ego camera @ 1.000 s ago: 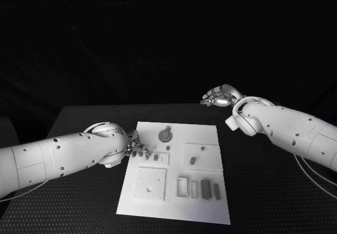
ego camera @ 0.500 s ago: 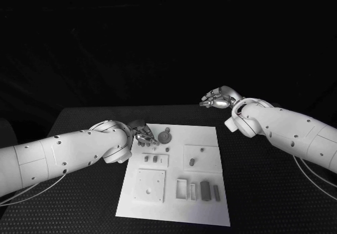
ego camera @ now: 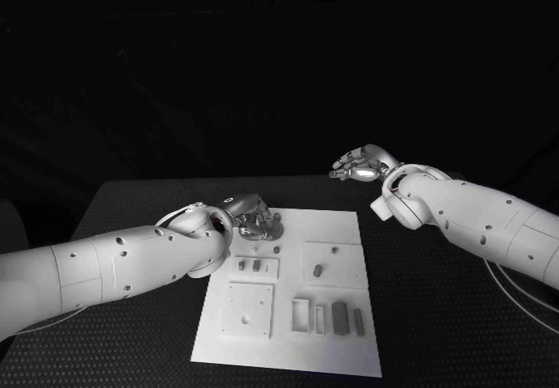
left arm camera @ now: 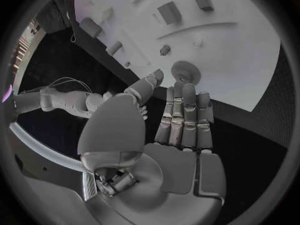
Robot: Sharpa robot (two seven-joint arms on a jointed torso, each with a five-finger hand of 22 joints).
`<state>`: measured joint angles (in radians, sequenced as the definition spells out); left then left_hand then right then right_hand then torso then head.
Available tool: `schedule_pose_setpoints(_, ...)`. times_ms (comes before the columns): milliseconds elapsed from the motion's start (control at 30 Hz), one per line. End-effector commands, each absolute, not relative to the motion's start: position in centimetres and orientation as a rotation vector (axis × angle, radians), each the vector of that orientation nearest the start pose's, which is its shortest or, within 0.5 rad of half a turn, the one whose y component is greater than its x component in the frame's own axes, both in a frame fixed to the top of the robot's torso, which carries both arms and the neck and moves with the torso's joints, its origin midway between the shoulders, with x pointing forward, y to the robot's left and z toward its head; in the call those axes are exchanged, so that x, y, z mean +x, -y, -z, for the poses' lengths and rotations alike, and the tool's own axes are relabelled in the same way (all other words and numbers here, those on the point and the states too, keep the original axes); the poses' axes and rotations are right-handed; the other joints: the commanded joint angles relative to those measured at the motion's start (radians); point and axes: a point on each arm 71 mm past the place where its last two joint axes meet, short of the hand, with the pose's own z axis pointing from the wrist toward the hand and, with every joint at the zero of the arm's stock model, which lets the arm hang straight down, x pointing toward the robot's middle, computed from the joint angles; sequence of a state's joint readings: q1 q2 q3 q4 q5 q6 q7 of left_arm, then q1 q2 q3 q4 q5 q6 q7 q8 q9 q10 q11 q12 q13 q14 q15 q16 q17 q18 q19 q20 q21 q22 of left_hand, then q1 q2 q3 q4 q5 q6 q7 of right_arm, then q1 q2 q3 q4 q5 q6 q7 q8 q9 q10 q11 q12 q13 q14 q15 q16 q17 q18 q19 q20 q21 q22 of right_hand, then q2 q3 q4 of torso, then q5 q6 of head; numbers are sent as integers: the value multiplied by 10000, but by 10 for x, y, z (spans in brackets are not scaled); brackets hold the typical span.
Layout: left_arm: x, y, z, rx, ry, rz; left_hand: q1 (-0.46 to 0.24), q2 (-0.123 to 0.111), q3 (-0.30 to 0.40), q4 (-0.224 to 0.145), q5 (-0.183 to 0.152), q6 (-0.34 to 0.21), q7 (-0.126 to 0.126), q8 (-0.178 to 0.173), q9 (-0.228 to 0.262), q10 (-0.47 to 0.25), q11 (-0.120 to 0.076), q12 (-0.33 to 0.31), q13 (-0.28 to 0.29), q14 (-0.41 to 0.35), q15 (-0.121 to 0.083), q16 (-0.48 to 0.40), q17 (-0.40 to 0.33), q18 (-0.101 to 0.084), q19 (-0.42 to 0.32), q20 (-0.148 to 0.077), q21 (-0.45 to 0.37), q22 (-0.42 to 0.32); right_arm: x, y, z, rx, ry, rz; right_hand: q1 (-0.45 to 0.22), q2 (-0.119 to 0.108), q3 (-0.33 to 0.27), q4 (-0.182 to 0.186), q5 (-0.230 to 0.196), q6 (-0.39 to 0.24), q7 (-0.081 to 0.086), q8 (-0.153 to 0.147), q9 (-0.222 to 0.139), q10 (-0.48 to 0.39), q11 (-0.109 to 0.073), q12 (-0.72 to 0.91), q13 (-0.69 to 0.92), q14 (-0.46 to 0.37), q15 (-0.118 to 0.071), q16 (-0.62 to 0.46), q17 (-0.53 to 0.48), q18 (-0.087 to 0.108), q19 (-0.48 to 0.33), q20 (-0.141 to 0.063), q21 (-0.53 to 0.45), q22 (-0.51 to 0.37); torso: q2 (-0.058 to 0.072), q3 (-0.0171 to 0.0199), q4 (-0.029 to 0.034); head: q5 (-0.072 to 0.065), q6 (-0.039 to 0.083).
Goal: Assemble the parts on the task board
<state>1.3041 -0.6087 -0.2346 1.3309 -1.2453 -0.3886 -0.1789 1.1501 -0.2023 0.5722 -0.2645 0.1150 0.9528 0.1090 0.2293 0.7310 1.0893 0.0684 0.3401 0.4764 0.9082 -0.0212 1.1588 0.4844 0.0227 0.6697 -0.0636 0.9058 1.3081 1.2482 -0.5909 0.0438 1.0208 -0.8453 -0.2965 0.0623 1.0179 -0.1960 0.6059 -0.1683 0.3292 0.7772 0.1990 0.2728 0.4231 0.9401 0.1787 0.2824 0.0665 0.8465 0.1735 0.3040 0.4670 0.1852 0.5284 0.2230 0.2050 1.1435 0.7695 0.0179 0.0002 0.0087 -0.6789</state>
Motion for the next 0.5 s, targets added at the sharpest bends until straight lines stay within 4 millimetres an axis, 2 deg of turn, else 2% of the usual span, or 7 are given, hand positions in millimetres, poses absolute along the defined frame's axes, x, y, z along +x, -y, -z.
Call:
schedule_pose_setpoints(33,511,-137,211,2048,-16894,6422,153,45,29,-108,79,14,-119,-49,-89,48,13,-321,-270,113,-15,85,-15,-48,102,-538,-48,53,585,225,162,4745,-15916,-8720,1,-31,-35,35,43,-75,207,24,-10,33,19,-37,11,-47,10,48,-13,-170,-74,6,-65,16,5,-1,-4,-22,5)
schedule_pose_setpoints(100,510,-134,213,2368,-16975,6372,272,88,68,-170,262,14,-198,-115,-181,52,-7,-658,-511,204,-57,157,-12,-56,169,-575,-54,71,585,226,161,4749,-15917,-8713,0,-29,-37,35,45,-75,207,25,-10,35,18,-39,12,-47,9,49,-14,-170,-73,6,-66,18,13,-3,-11,-32,7)
schedule_pose_setpoints(200,509,-129,218,2755,-17076,6280,320,156,60,-175,349,-29,-185,-259,-383,137,20,-1211,-872,394,-109,252,-36,-82,276,-635,-86,96,585,225,161,4742,-15920,-8724,1,-25,-41,34,48,-75,206,27,-10,38,18,-44,12,-47,8,51,-16,-170,-72,4,-69,22,19,-2,-5,-48,21)
schedule_pose_setpoints(500,507,-121,228,3407,-17723,5960,241,272,-33,-150,274,125,-129,-263,-525,383,11,-1583,-1101,604,-140,347,-57,-81,403,-684,-88,130,585,225,162,4731,-15955,-8746,0,-23,-51,32,54,-78,206,31,-11,46,17,-55,12,-49,7,57,-22,-170,-69,2,-77,32,7,2,-7,-84,-21)
